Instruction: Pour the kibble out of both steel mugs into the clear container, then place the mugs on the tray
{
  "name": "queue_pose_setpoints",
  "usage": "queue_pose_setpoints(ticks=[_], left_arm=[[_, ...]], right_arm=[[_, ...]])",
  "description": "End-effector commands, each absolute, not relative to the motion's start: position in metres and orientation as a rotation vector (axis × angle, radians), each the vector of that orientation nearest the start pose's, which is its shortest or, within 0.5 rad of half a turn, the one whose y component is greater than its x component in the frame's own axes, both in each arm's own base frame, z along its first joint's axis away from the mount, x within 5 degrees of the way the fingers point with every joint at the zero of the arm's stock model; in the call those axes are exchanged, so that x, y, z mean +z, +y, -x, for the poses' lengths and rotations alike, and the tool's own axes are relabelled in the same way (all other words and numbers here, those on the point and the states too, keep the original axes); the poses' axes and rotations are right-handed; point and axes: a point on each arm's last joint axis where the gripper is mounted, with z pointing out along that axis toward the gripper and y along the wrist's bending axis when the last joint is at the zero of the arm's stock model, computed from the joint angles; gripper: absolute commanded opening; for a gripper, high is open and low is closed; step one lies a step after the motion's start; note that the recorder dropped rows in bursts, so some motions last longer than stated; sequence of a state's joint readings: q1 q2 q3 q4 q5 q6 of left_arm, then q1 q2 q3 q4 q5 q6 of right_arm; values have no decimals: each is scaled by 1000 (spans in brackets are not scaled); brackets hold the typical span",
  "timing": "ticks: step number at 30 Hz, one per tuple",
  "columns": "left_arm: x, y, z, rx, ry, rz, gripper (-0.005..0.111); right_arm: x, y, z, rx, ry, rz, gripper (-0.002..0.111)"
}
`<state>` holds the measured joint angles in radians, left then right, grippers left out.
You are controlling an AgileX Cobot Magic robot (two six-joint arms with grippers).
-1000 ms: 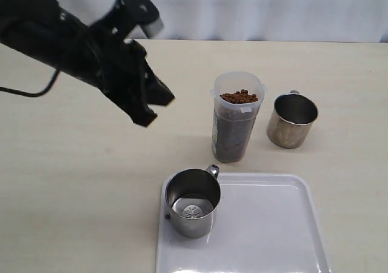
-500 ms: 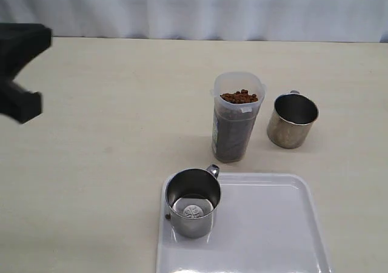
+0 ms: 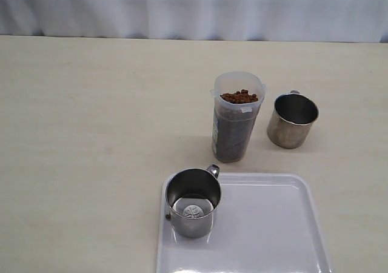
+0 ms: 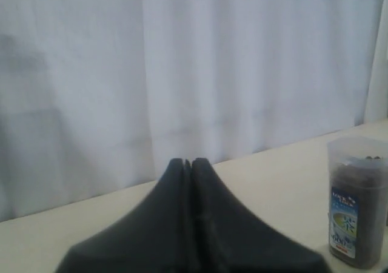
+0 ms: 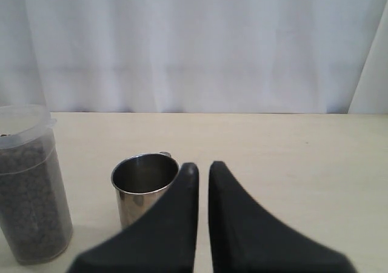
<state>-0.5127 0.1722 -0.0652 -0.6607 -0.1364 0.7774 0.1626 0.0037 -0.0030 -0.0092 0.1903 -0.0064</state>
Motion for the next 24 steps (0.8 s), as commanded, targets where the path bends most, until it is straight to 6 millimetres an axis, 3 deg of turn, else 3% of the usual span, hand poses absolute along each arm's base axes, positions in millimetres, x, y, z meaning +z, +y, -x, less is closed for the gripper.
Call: queue_pose_setpoints(ticks=[1, 24], left_arm=[[226, -29, -61, -274, 1457, -435, 0], [215, -37, -57, -338, 1554, -540, 0]], right_arm=[[196, 9, -55, 114, 1670, 149, 5], [196, 9, -55, 114, 1670, 149, 5]])
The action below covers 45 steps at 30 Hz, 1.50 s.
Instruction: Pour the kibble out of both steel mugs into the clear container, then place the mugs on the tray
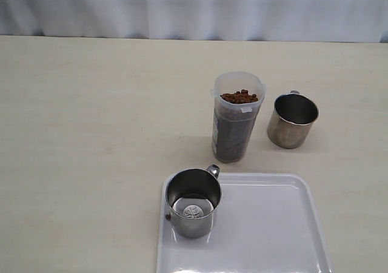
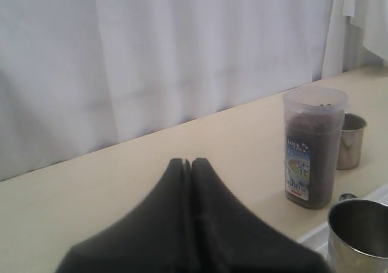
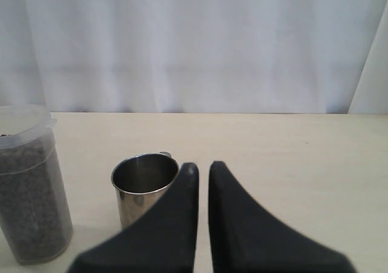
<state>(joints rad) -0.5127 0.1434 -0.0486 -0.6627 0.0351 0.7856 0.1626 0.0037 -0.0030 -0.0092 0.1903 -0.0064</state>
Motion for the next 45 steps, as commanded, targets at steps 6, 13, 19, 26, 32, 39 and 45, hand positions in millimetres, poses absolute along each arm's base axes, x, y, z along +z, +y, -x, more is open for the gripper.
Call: queue_pose_setpoints(ticks=[6, 13, 19, 26, 32, 39, 45], left_arm=[[212, -32, -59, -330, 1603, -474, 0], [206, -34, -59, -355, 1554, -456, 0], [203, -33, -59, -353, 1587, -458, 0], [199, -33, -59, -296, 1608, -531, 0], [198, -33, -59, -295, 1617, -534, 0], [202, -23, -59, -195, 1586, -400, 0], [202, -1, -56, 72, 1603, -109, 0]], right_arm=[[196, 9, -55, 114, 1670, 149, 5], [196, 9, -55, 114, 1670, 149, 5], [196, 9, -55, 114, 1670, 149, 5], [196, 9, -55, 114, 1670, 149, 5], [196, 9, -55, 114, 1670, 149, 5], [196, 9, -55, 114, 1670, 149, 5], [196, 9, -55, 114, 1670, 149, 5]])
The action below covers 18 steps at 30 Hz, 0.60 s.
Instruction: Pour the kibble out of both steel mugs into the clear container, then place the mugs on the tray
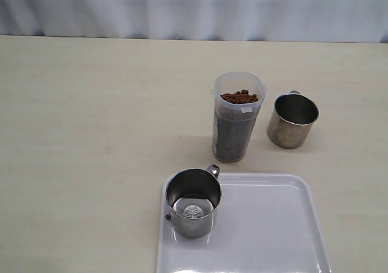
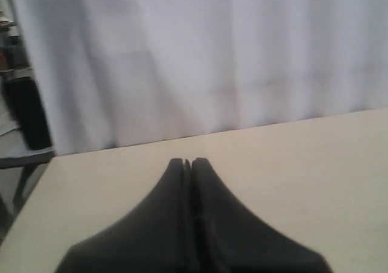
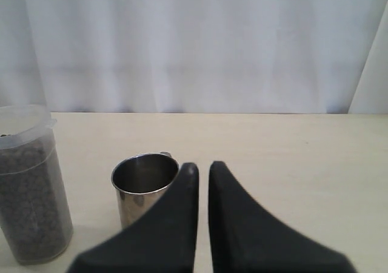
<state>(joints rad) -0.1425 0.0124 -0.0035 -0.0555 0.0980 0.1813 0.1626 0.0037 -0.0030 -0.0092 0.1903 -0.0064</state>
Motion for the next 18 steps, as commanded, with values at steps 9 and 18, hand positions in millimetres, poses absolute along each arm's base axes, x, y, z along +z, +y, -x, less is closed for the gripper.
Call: queue_pose_setpoints(ticks=[9, 18], left_arm=[[199, 2, -56, 139, 1641, -99, 0], [198, -4, -56, 66, 1643, -179, 0]], right_arm=[[196, 9, -55, 114, 1670, 149, 5], [196, 9, -55, 114, 1670, 149, 5]])
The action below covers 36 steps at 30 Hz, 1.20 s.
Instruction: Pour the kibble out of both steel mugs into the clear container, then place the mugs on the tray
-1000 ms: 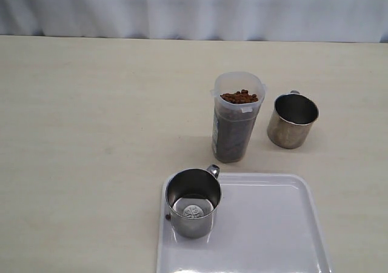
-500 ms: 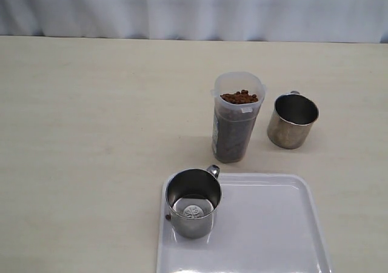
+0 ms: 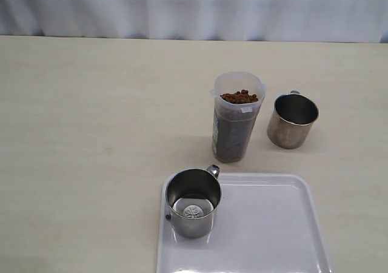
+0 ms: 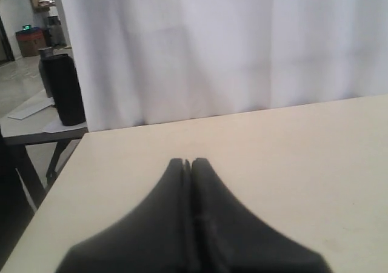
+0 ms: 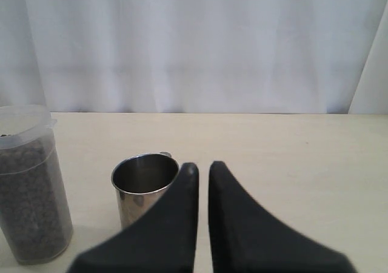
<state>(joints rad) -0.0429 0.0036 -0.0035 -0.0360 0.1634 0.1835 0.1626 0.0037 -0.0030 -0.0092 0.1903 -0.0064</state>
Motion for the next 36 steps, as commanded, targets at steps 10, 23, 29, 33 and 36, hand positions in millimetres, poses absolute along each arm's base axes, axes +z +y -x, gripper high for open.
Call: queue_pose_setpoints(ticks=[10, 23, 29, 33, 36], left_arm=[[197, -5, -56, -14, 1661, -118, 0], [196, -5, -56, -12, 1664, -121, 0], [196, -5, -56, -10, 1664, -122, 0], [196, -5, -56, -10, 1664, -122, 0], [196, -5, -56, -10, 1664, -122, 0]], right_arm=[[196, 9, -55, 114, 1670, 149, 5], [196, 9, -55, 114, 1670, 149, 5], [196, 9, -55, 114, 1670, 149, 5], [197, 9, -55, 110, 1660, 151, 5], [223, 9, -54, 120, 1369, 127, 5]])
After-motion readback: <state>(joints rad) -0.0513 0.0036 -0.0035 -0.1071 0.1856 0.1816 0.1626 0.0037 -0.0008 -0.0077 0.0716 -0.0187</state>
